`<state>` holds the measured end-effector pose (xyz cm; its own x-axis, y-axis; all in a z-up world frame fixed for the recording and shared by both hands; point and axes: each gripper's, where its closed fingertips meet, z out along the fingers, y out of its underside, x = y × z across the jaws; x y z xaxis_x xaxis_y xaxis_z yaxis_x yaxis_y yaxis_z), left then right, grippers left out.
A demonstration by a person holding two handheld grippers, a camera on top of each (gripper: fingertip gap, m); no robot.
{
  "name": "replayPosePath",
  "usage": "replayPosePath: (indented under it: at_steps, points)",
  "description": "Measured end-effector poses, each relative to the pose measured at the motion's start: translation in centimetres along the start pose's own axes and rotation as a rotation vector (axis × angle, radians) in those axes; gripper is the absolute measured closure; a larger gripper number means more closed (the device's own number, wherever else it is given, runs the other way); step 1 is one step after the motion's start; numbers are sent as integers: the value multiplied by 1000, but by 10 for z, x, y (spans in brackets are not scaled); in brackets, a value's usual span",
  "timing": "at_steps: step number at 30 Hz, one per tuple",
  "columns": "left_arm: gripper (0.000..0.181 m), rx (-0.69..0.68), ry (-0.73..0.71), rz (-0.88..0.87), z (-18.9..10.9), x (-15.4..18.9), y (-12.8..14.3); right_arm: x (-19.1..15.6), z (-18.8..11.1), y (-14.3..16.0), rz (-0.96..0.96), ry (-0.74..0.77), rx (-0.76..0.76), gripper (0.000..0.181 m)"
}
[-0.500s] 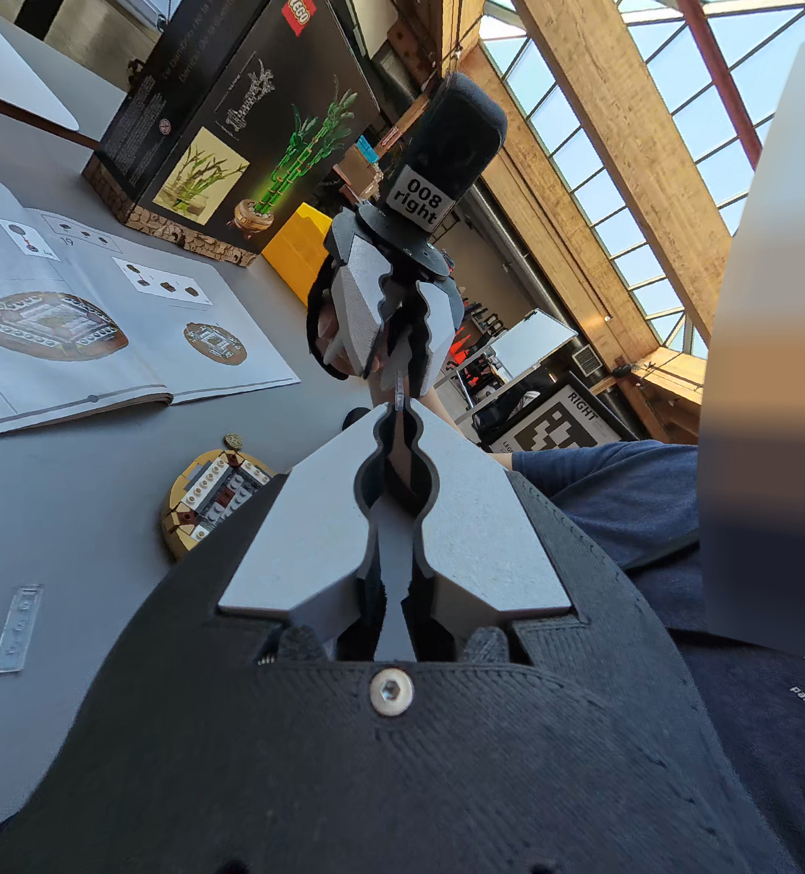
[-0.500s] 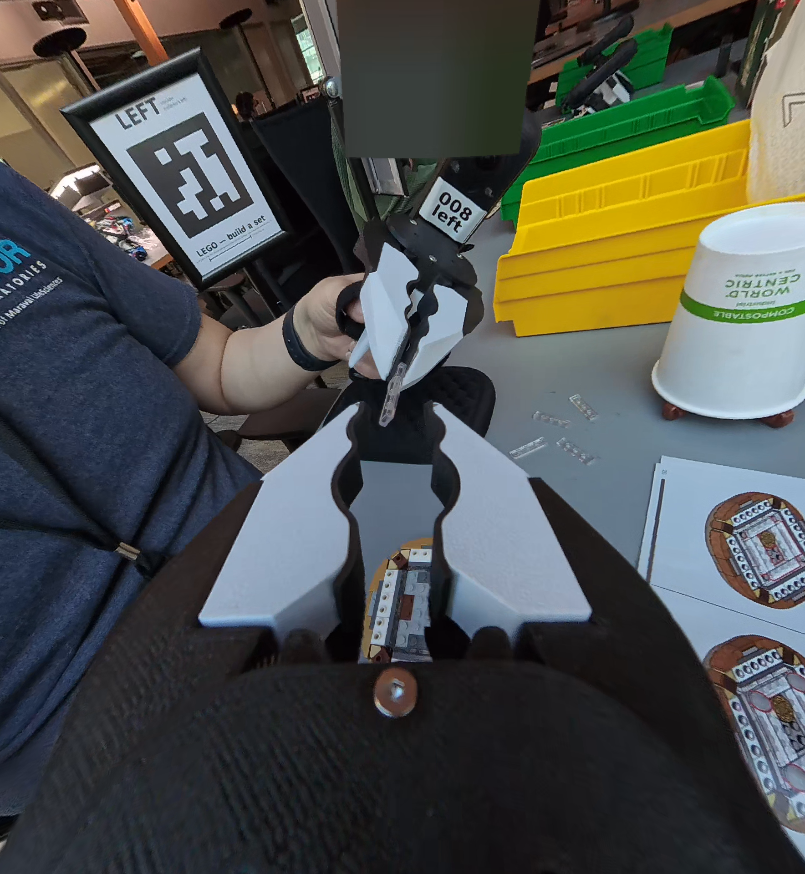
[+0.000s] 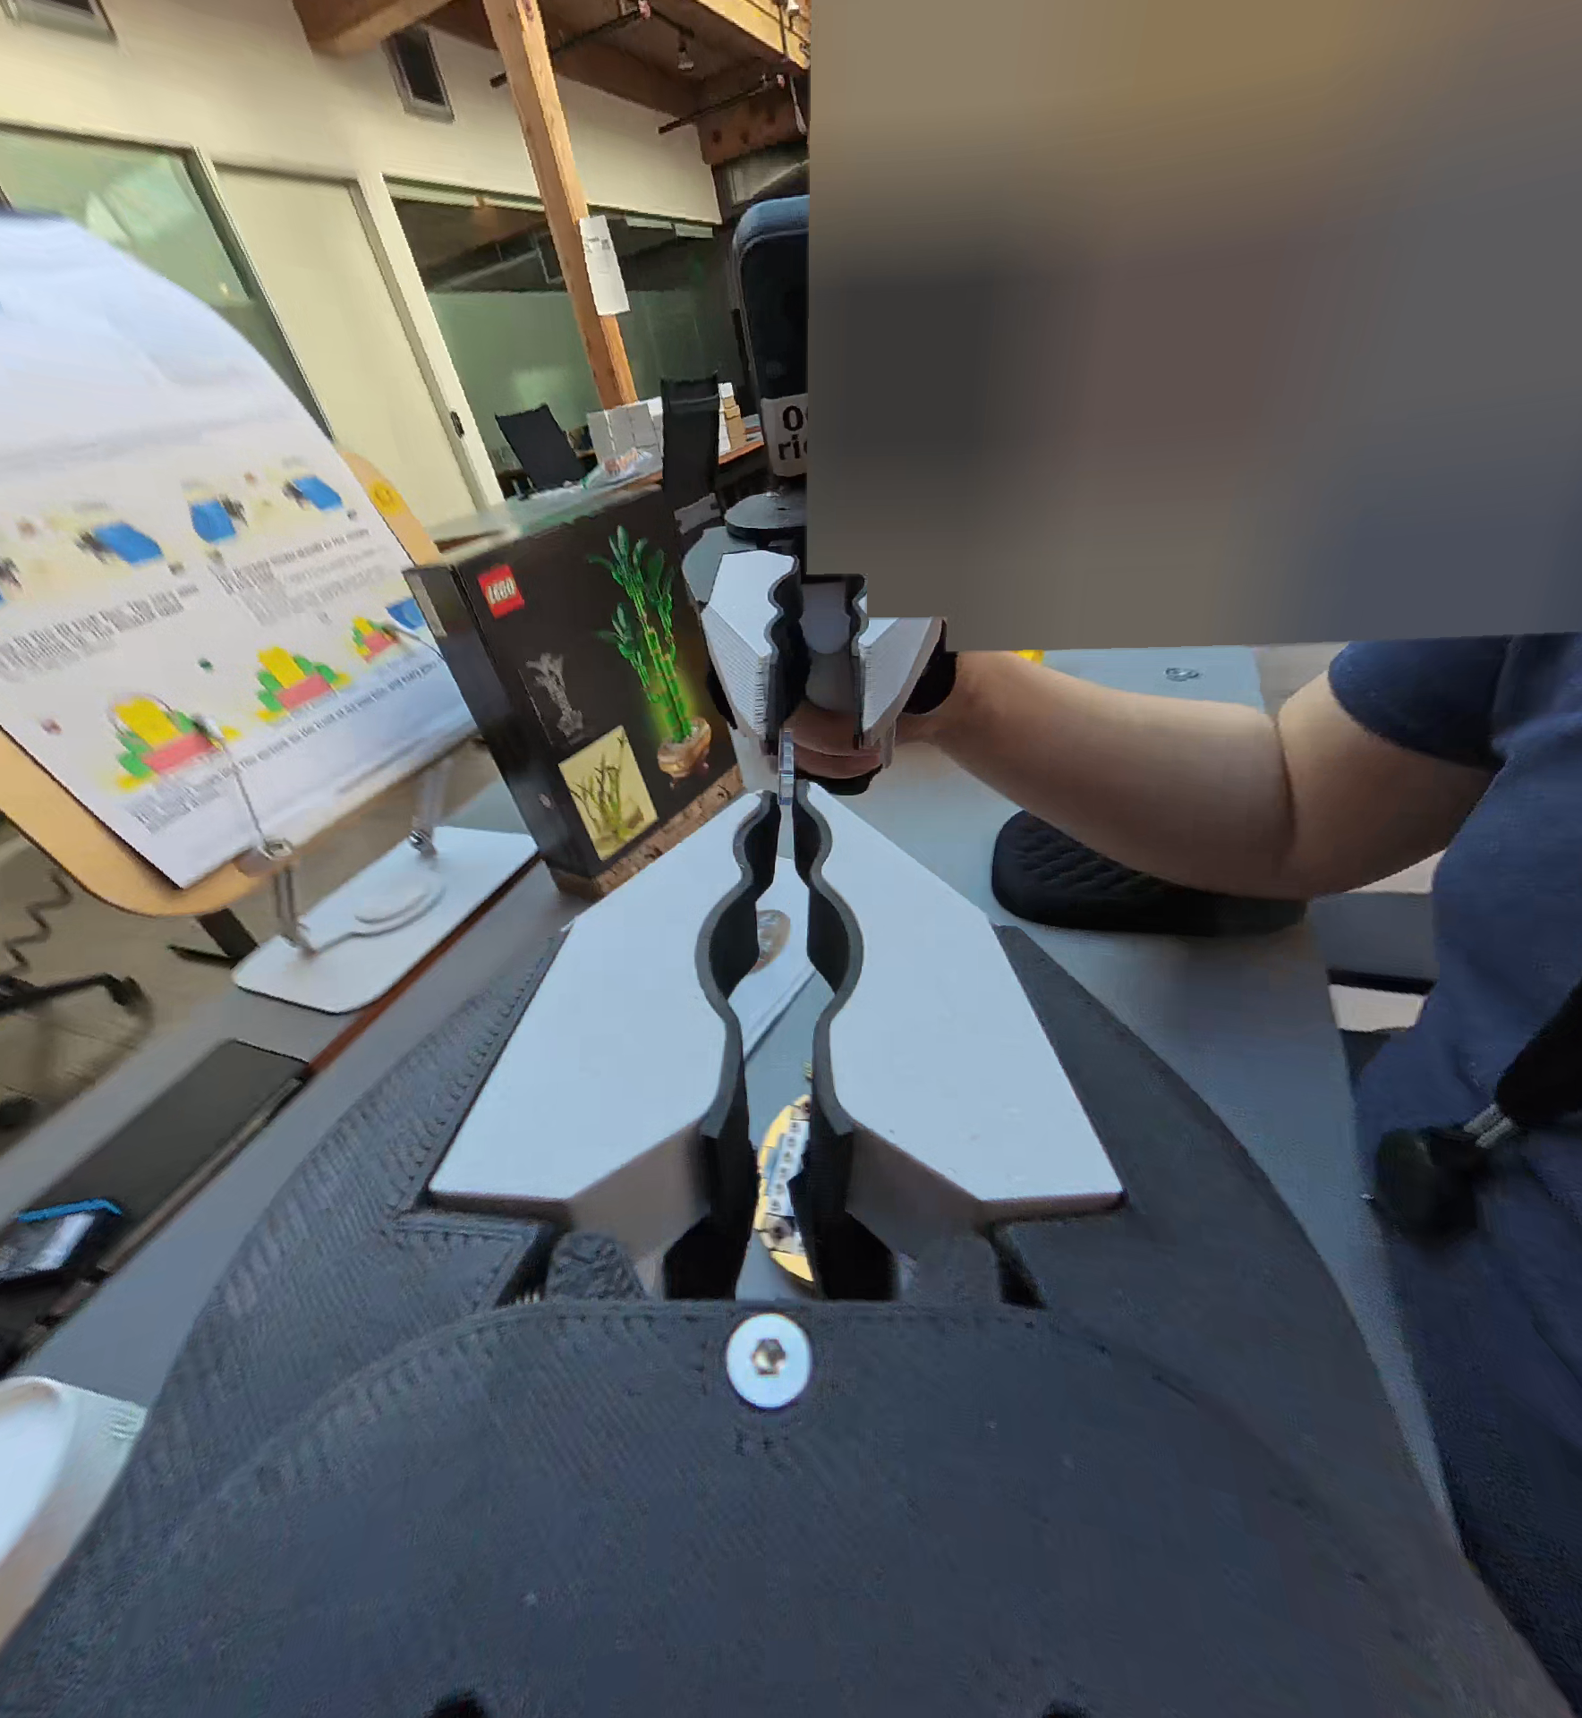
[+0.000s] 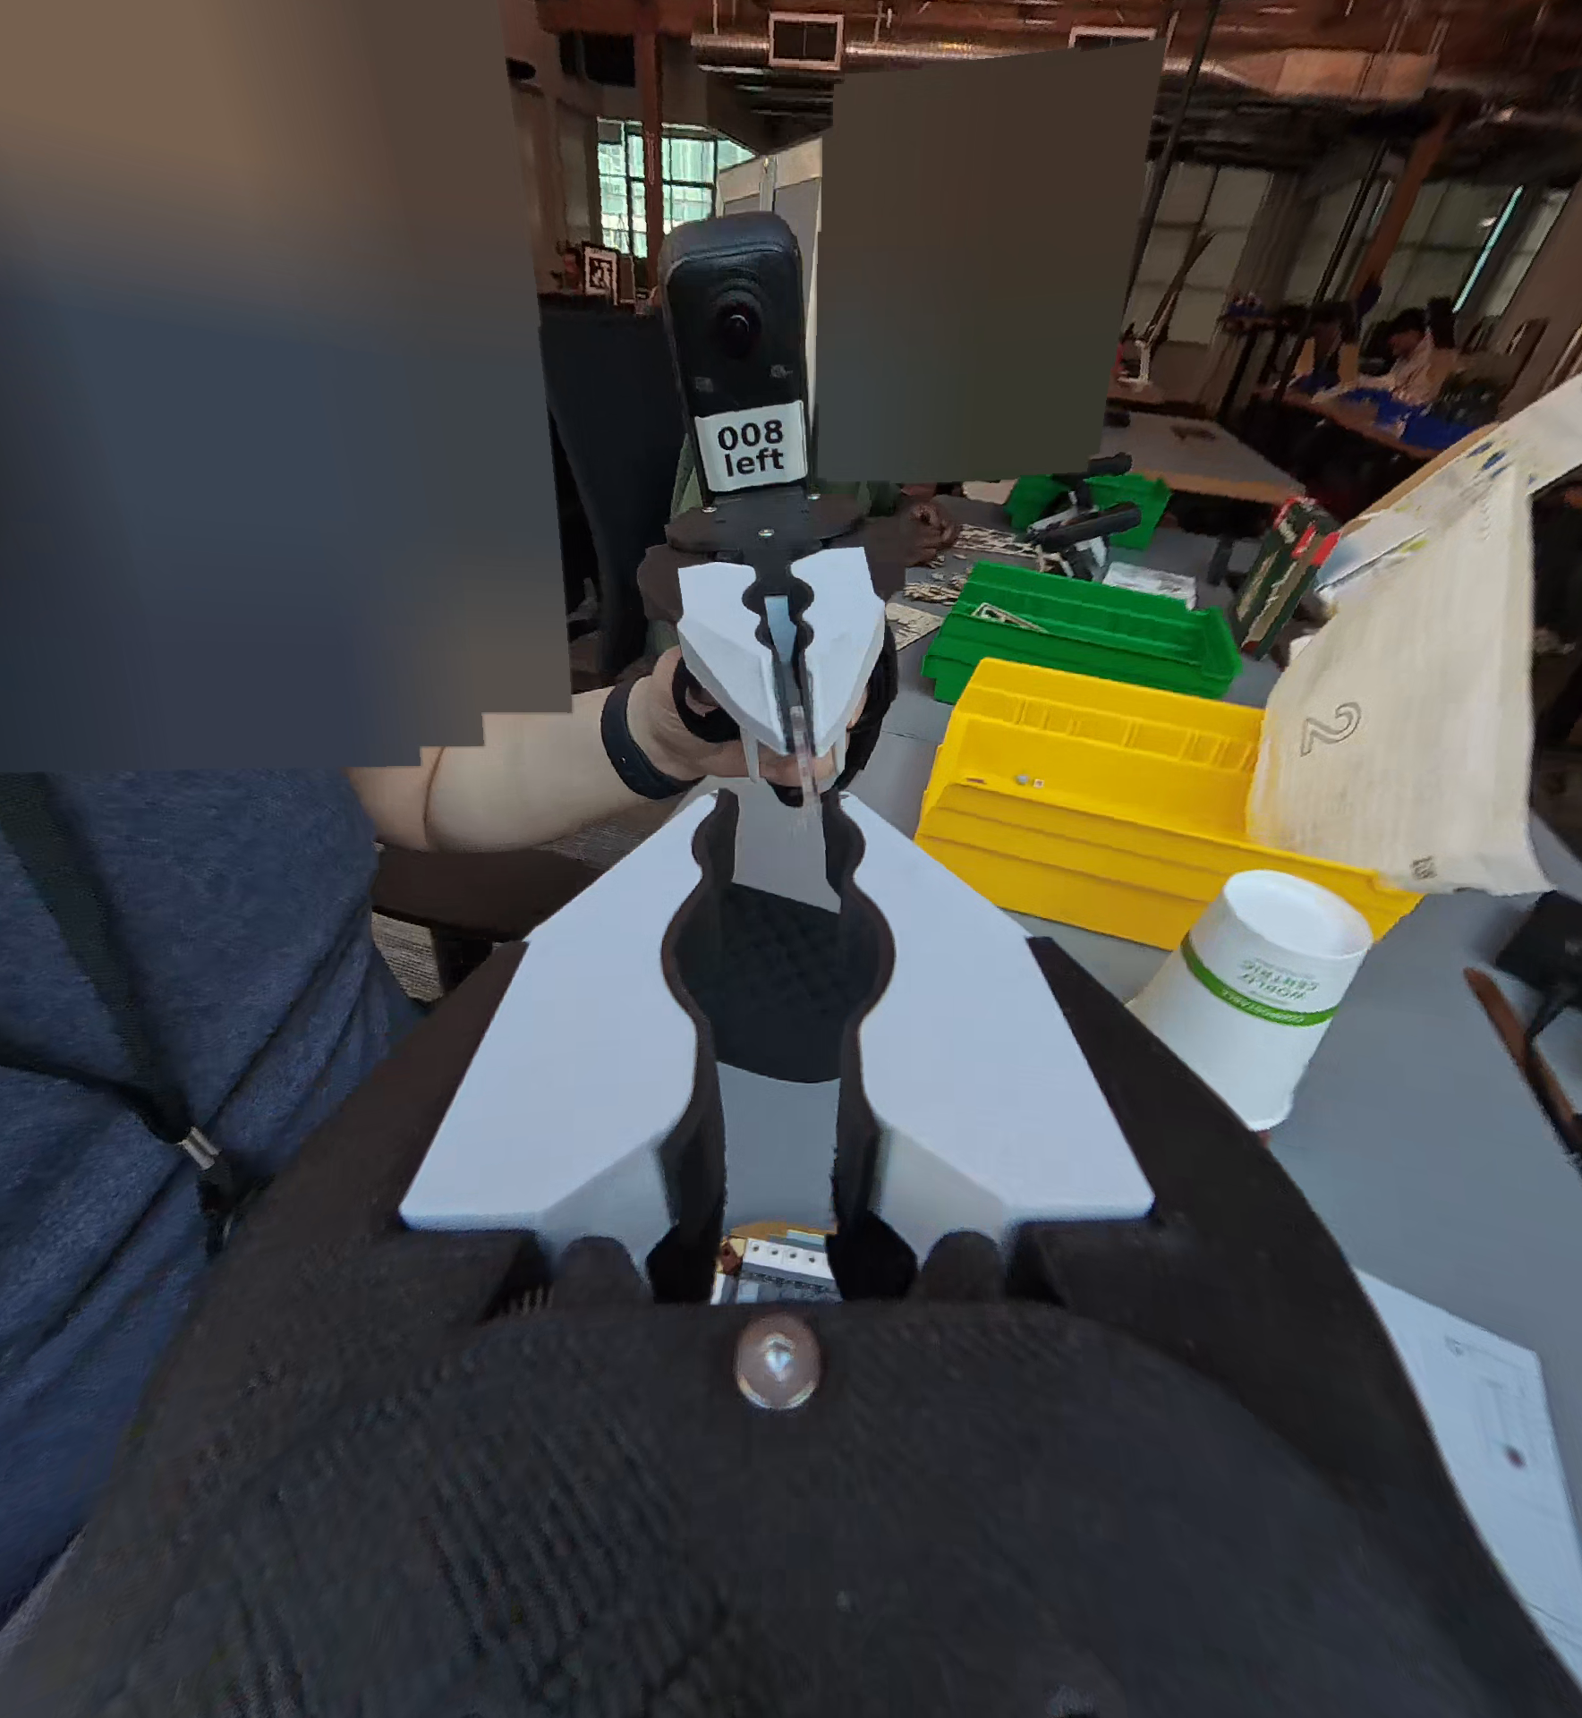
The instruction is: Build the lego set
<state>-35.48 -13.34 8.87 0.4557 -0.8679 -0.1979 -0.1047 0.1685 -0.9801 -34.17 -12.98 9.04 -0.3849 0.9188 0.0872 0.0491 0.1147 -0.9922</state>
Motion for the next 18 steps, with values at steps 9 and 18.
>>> replayPosePath:
  at_steps: [9, 18]
  points:
    - [180, -60, 89, 678, -8, 30, -90, -28, -11, -74, -582, 205, -43, 173]
    - [180, -51, 33, 1145, -18, 80, -158, -91, -10, -152, -1002, 310, -98, 164]
